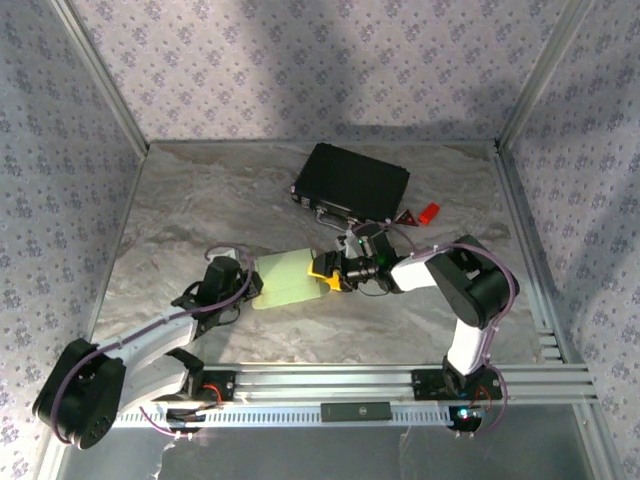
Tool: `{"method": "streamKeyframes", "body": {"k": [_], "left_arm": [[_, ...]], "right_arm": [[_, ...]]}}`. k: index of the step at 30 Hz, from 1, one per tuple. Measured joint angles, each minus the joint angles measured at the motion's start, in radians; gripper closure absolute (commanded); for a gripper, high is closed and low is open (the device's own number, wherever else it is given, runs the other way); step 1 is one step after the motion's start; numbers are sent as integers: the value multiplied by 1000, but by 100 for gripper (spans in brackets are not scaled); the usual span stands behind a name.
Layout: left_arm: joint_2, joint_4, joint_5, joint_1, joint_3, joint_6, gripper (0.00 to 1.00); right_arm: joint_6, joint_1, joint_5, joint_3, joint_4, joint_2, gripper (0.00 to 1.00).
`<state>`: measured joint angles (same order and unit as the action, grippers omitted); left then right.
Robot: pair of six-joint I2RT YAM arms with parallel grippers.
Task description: Fold the paper box
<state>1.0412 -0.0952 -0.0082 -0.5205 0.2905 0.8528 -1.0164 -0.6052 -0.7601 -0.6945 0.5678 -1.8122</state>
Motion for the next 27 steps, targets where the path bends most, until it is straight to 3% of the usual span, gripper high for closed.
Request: {"method": "streamKeyframes", "body": {"k": [13, 17, 24, 27], "left_arm": [[-8, 0, -46, 21, -6, -2, 89], [-16, 6, -56, 23, -6, -7, 88], [-64, 76, -54, 29, -5, -19, 70], [-116, 152, -48, 30, -3, -24, 54]], "right_arm": [[-116, -19, -25, -64, 142, -113, 40], [-150, -20, -13, -64, 158, -120, 51], [-178, -31, -9, -62, 156, -112, 57], [-182, -32, -6, -61, 141, -93, 58]]}}
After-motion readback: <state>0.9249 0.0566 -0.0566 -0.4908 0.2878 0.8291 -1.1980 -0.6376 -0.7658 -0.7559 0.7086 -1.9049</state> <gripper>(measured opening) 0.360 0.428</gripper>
